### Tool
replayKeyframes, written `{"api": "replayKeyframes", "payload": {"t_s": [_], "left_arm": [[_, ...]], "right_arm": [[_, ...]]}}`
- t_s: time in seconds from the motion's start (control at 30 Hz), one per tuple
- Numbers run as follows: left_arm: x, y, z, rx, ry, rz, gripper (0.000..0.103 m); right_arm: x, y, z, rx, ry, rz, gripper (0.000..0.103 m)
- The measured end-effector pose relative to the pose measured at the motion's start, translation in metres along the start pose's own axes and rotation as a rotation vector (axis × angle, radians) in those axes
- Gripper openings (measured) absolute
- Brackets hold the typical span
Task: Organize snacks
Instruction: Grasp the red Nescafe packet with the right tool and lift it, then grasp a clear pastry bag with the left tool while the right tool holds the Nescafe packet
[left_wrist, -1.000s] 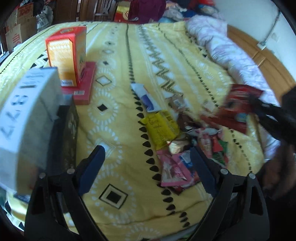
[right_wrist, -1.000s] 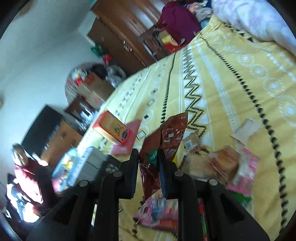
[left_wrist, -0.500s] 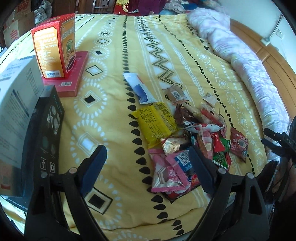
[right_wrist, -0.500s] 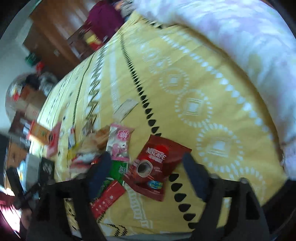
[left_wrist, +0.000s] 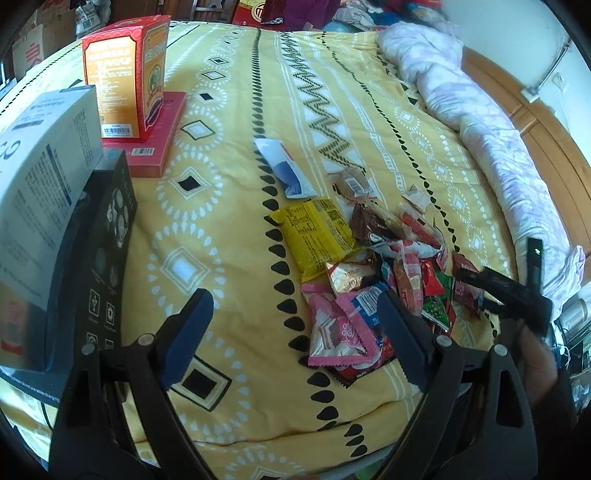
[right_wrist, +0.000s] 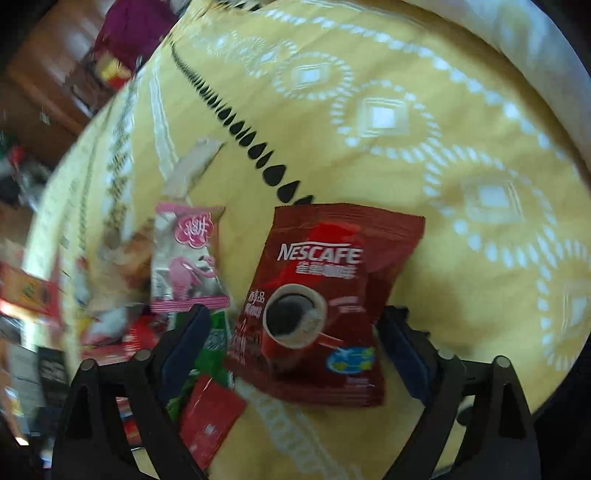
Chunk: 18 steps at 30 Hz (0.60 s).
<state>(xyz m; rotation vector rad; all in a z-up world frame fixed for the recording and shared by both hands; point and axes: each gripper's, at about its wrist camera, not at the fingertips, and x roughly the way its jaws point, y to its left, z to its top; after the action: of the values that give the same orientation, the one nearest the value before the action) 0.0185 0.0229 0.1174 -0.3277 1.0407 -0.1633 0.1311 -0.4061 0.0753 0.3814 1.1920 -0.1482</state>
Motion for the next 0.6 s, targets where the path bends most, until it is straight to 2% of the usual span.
{"api": "replayKeyframes", "payload": {"t_s": [0.03,0.1,0.13,0.27,0.33,0.4,0.43,0.57,0.6], "left_arm": [[0.0,-0.001,-0.001,0.007,0.002,-0.001,0.091],[0.0,-0.006,-0.004,0.033,0.007,-0.006,0.091],[0.0,-0.01,-0.005,0.051,0.006,-0.008,0.09],[0.007,-0.026,-0.005,0.129,0.014,-0.041,0.087],[0.015,-0.041,-0.005,0.192,0.031,-0.085,0.076],[0.026,-0.057,-0.006,0.256,0.068,-0.126,0.071],[0.032,-0.062,-0.006,0.268,0.084,-0.141,0.066],[0.057,-0.077,0.003,0.235,0.125,-0.205,0.06],[0.065,-0.081,0.005,0.228,0.138,-0.215,0.054]], "right_arm": [[0.005,0.008,-0.001,-0.058,-0.013,-0.021,0.095],[0.012,0.013,-0.003,-0.123,-0.029,-0.004,0.093],[0.011,0.012,-0.004,-0.137,-0.043,0.003,0.082],[-0.006,-0.003,-0.01,-0.112,-0.072,0.133,0.069],[-0.016,-0.007,-0.015,-0.106,-0.099,0.196,0.068],[-0.026,-0.001,-0.019,-0.112,-0.103,0.252,0.068],[-0.032,0.002,-0.022,-0.117,-0.109,0.284,0.068],[-0.056,0.009,-0.025,-0.14,-0.142,0.36,0.068],[-0.059,0.012,-0.021,-0.141,-0.145,0.374,0.068]]}}
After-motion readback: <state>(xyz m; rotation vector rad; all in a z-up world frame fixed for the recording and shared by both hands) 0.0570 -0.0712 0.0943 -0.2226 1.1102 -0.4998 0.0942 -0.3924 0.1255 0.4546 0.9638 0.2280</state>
